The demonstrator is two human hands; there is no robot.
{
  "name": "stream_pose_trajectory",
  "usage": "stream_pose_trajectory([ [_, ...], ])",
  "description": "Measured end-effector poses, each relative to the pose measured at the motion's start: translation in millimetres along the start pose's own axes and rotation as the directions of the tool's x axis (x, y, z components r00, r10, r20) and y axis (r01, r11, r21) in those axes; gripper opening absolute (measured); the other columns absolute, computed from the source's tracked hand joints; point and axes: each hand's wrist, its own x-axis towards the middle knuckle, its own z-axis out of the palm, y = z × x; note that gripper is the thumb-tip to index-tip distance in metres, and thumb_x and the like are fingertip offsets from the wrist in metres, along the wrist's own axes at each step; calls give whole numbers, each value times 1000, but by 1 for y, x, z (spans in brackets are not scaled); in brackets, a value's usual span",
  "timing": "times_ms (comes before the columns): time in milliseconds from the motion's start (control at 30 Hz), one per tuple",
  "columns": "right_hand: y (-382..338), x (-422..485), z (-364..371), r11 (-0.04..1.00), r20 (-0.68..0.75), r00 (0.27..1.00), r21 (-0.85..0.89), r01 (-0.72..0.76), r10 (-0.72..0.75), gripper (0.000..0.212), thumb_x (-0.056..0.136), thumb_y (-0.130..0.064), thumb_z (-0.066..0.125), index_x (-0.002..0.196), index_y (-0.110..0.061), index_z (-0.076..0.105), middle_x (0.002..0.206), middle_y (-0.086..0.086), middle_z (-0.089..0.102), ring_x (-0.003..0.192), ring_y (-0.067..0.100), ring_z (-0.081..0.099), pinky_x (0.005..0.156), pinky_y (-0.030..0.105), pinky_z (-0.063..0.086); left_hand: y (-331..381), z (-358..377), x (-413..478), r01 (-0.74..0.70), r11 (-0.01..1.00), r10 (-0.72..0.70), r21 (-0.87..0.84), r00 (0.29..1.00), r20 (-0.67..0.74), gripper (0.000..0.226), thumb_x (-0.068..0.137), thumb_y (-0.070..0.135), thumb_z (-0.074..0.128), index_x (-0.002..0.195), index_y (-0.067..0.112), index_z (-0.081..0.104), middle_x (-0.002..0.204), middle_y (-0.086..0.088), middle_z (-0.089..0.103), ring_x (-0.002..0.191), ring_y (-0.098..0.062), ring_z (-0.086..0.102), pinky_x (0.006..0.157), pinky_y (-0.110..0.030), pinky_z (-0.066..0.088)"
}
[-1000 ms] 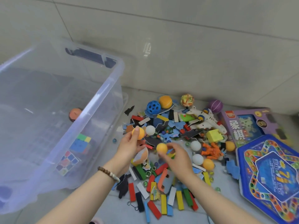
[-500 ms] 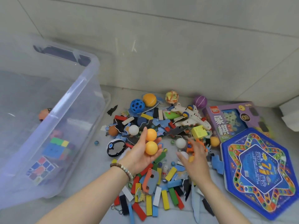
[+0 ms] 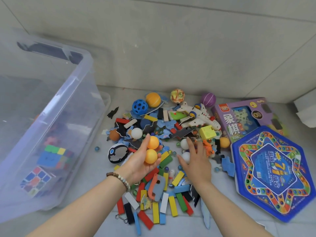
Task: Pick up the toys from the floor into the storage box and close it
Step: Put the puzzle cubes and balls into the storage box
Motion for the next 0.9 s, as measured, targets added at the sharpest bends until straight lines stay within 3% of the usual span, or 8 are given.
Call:
stream_pose_trajectory([
  [100, -1, 5, 4, 991, -8, 993, -63, 115, -116, 62, 79, -42, 67, 133, -22, 44, 110, 7, 58, 96, 27, 58, 54, 31, 54, 2, 3, 5, -10, 998, 10, 63, 1000, -4, 49, 87, 50, 54, 111, 7, 60, 98, -4, 65, 70, -11, 59, 50, -20, 55],
  [233, -6, 16, 2, 953, 12, 974, -202, 224, -226, 61, 73, -42, 73, 128, -22, 57, 88, 2, 64, 76, 21, 60, 37, 25, 39, 13, 4, 9, -101, 986, 103, 135, 995, -2, 43, 89, 39, 57, 121, 10, 56, 97, -3, 65, 69, -11, 64, 49, -20, 54],
  [367, -6, 24, 0, 932, -3, 956, -222, 286, -294, 53, 69, -39, 77, 118, -23, 63, 78, 0, 63, 63, 17, 59, 34, 22, 32, 42, -2, 7, -238, 950, 249, 202, 968, -30, 17, 88, 29, 60, 104, 26, 55, 105, -3, 66, 69, -12, 66, 51, -21, 55],
  [500, -4, 26, 0, 929, -2, 943, -172, 328, -334, 48, 70, -38, 78, 114, -23, 62, 77, -1, 62, 63, 17, 59, 34, 22, 34, 65, -14, 9, -313, 872, 380, 377, 918, -116, 23, 81, 41, 66, 95, 26, 56, 94, -2, 62, 61, -12, 60, 47, -20, 50],
  [600, -6, 29, -3, 925, -6, 936, -161, 345, -351, 46, 67, -38, 80, 108, -22, 65, 71, -3, 61, 60, 16, 59, 33, 20, 30, 74, -25, 14, -240, 620, 483, 747, 867, -121, 38, 76, 42, 71, 105, 27, 52, 94, -4, 66, 63, -15, 63, 46, -21, 47],
  [733, -15, 36, -6, 922, 19, 938, -177, 345, -347, 47, 64, -38, 82, 106, -22, 67, 66, -4, 61, 50, 15, 56, 32, 18, 21, 85, -34, 24, -35, 376, 394, 926, 910, -126, 64, 80, 43, 67, 135, 20, 43, 99, -3, 59, 62, -13, 60, 39, -19, 45],
  [833, -20, 42, -8, 930, 41, 947, -181, 320, -318, 52, 64, -39, 81, 112, -24, 66, 63, -5, 59, 45, 12, 53, 39, 13, 4, 92, -34, 29, 37, 376, 291, 926, 944, -156, 61, 85, 41, 62, 138, 22, 42, 108, -1, 54, 62, -12, 60, 44, -21, 46],
  [900, -21, 43, -8, 934, 67, 949, -167, 316, -309, 52, 65, -38, 82, 113, -24, 67, 61, -5, 59, 44, 12, 53, 38, 14, 9, 93, -34, 32, 37, 416, 253, 908, 955, -155, 59, 86, 39, 61, 140, 26, 39, 109, -1, 54, 61, -13, 59, 47, -22, 47],
])
